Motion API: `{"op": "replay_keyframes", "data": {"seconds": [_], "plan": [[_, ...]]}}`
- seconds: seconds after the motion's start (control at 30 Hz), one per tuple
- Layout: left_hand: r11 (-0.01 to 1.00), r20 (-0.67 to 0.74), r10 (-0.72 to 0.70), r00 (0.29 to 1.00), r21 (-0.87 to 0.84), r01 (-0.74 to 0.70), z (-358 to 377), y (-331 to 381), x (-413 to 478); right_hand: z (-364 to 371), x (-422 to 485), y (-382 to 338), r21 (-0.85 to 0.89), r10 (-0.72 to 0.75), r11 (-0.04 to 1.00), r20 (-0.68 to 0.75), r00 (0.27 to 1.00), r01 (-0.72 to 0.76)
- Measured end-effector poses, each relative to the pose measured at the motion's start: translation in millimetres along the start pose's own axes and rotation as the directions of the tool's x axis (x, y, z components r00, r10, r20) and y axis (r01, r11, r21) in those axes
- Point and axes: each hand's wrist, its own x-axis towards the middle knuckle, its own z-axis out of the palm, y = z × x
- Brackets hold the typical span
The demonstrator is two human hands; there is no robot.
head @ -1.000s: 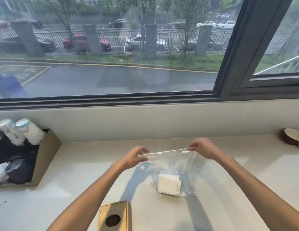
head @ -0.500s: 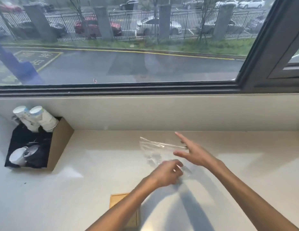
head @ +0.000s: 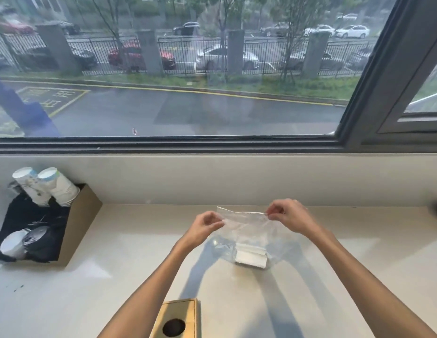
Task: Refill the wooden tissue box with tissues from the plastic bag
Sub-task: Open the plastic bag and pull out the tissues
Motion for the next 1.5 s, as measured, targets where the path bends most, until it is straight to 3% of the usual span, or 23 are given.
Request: {"op": "replay_keyframes", "data": {"seconds": [0.07, 0.13, 0.2, 0.33, 0.43, 0.63, 0.73, 0.8, 0.93, 1.13, 1.43, 1.5], "plan": [[0.999, -0.01, 0.039, 0.999, -0.016, -0.039, 13, 10, 6, -11, 0, 3, -0.053, 0.002, 0.999, -0.172, 0.985, -0.012], [0.997, 0.041, 0.078, 0.996, -0.007, -0.078, 26, 18, 11, -10, -6, -2, -0.137, -0.088, 0.99, -0.424, 0.902, 0.033], [0.996, 0.089, 0.088, 0.992, 0.0, -0.089, 38, 24, 12, 3, -16, -17, -0.114, -0.201, 0.98, -0.527, 0.826, 0.165], [0.99, 0.135, 0.143, 0.98, -0.027, -0.141, 48, 38, 8, 30, -30, -40, -0.091, -0.304, 0.952, -0.372, 0.877, 0.292], [0.981, 0.181, 0.191, 0.965, 0.01, -0.196, 45, 59, -1, 31, -27, -45, -0.151, -0.362, 0.932, -0.351, 0.863, 0.329], [0.922, 0.131, 0.264, 0.956, 0.257, -0.29, 26, 95, -15, 17, -28, -64, -0.296, -0.472, 0.881, -0.498, 0.727, 0.369], [0.912, 0.083, 0.299, 0.951, 0.269, -0.31, 21, 108, -21, 10, -33, -75, -0.301, -0.506, 0.862, -0.529, 0.681, 0.407], [0.908, 0.059, 0.319, 0.946, 0.268, -0.323, 19, 115, -27, -4, -32, -80, -0.284, -0.471, 0.882, -0.561, 0.68, 0.376], [0.911, 0.001, 0.347, 0.938, 0.236, -0.337, 17, 129, -35, -52, -21, -79, -0.069, -0.246, 0.958, -0.694, 0.677, 0.278], [0.908, -0.033, 0.396, 0.918, 0.16, -0.387, 21, 154, -39, -59, -35, -76, 0.093, -0.284, 0.894, -0.638, 0.716, 0.438], [0.889, -0.037, 0.424, 0.905, 0.207, -0.409, 18, 166, -52, -54, -41, -74, 0.079, -0.2, 0.926, -0.726, 0.658, 0.368], [0.889, -0.044, 0.42, 0.907, 0.219, -0.401, 17, 168, -55, -68, -38, -73, 0.042, -0.179, 0.943, -0.771, 0.612, 0.329]]}}
